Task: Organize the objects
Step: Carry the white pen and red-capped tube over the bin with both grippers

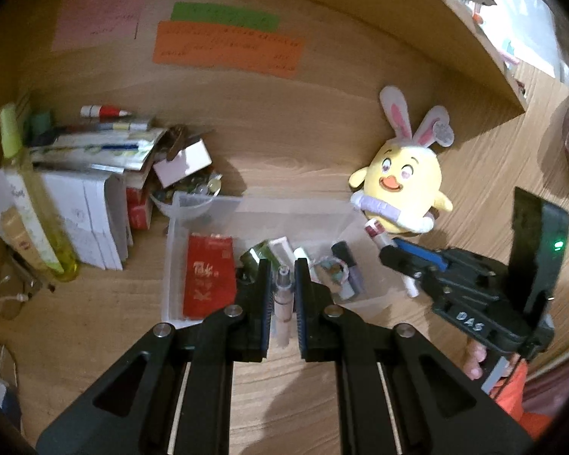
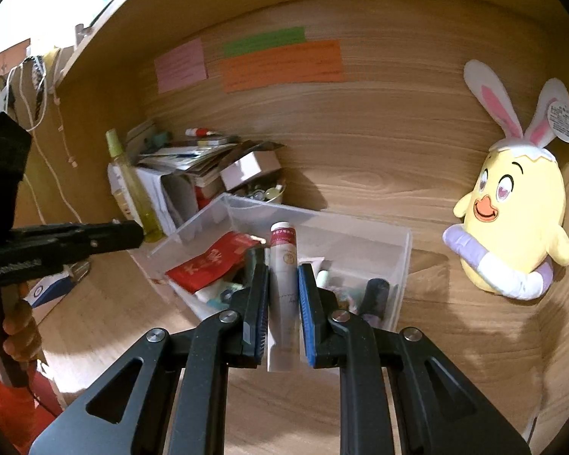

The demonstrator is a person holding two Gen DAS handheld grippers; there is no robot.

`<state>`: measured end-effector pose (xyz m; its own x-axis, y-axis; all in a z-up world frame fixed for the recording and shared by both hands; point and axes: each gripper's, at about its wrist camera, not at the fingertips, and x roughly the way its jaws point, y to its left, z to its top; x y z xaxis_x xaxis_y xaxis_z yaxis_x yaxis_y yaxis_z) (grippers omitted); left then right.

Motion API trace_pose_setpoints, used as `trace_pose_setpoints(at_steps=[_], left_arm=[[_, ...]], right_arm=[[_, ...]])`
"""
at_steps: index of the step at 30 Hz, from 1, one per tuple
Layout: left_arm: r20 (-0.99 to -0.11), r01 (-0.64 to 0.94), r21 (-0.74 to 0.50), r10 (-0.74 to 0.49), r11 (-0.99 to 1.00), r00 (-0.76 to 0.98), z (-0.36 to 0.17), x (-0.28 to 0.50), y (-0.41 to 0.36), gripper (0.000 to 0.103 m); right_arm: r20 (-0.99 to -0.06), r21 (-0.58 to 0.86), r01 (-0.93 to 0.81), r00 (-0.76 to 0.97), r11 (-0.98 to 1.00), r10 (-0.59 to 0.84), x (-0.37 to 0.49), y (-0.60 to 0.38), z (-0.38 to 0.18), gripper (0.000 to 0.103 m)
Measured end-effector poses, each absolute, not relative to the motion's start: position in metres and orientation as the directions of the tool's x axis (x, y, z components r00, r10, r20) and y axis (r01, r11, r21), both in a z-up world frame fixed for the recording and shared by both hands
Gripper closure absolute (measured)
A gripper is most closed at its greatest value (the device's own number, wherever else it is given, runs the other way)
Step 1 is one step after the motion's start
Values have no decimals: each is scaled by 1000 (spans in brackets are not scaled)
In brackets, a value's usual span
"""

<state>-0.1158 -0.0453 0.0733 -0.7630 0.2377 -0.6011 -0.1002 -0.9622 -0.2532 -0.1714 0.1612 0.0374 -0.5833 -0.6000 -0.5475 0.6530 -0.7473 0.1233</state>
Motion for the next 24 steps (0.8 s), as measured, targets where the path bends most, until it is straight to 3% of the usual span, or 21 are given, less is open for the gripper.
trace_pose_setpoints(at_steps=[15, 24], left_arm=[[-546, -118, -258, 245, -959, -801, 120, -144, -37, 93], [-610, -91, -297, 262, -950, -747, 82, -181, -39, 93]], right_arm=[[-555, 95, 664, -583, -741, -594, -199, 147, 43, 89], [-621, 66, 658, -562, -750, -547, -214, 130, 17, 89]])
